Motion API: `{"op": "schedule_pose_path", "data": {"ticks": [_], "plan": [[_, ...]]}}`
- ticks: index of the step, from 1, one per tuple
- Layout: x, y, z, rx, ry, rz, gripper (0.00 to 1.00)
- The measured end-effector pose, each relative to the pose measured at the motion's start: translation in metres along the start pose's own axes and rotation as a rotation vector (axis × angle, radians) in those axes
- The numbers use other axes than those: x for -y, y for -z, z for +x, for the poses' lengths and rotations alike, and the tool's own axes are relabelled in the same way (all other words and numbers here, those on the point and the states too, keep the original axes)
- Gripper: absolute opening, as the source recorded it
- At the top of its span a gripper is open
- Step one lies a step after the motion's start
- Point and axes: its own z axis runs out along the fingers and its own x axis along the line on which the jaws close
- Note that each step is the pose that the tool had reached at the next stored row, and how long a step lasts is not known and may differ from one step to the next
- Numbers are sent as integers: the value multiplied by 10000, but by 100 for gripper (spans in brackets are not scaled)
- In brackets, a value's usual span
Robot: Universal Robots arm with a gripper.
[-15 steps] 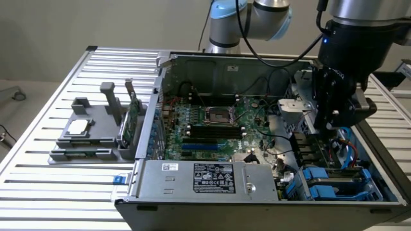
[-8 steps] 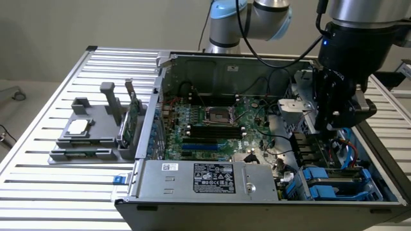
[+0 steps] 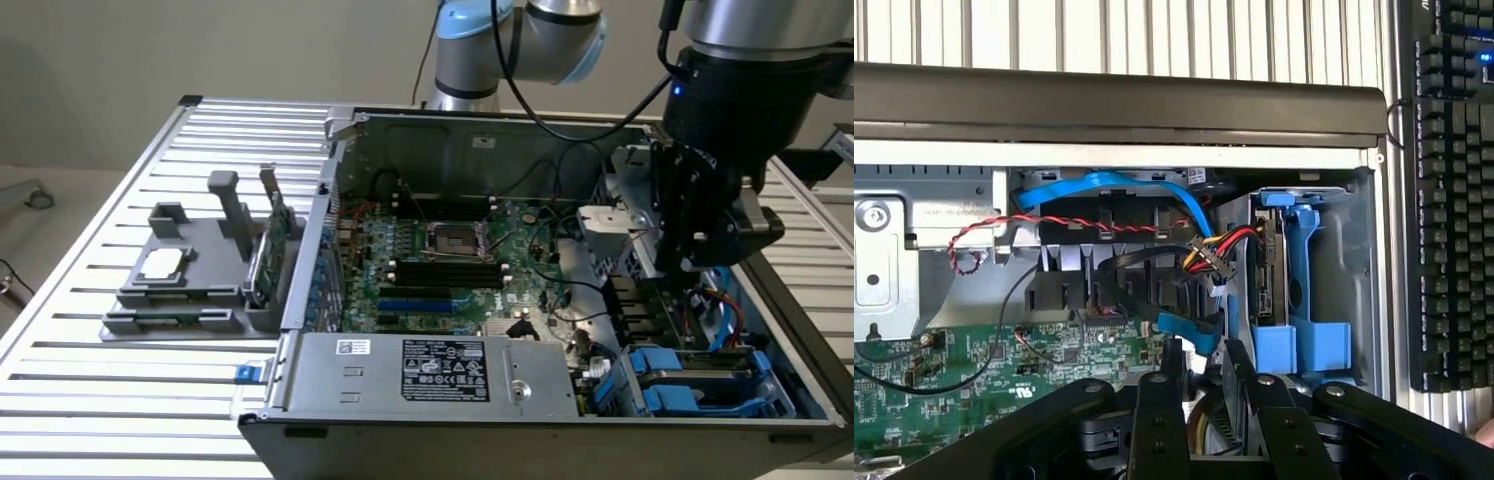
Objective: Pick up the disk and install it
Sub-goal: 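Insert the second disk wire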
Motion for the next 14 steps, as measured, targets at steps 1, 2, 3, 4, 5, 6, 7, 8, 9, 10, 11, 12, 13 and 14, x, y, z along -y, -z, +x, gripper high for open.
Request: {"op": "schedule_pose_path", "data": {"ticks": [1, 2, 3, 4, 5, 6, 7, 8, 9, 10, 11, 12, 13, 14], "plan": [[-1, -1, 0, -1, -1, -3, 31], [-2, -2, 0, -1, -2, -6, 31], [-4, -2, 1, 0, -2, -8, 31], [-4, -4, 1, 0, -2, -11, 28], [-5, -4, 1, -1, -3, -13, 28], [-6, -5, 1, -1, -4, -15, 22], [-7, -6, 1, 0, -4, -17, 17], [-8, -6, 1, 0, -4, -19, 17], [-9, -7, 2, 0, -4, -20, 17], [-9, -7, 2, 0, -5, -21, 17], [-10, -8, 2, -1, -5, -22, 17], [-10, -8, 2, 0, -5, -23, 17], [-10, -8, 2, -1, -5, -23, 17], [-10, -8, 2, -1, -5, -23, 17]]}}
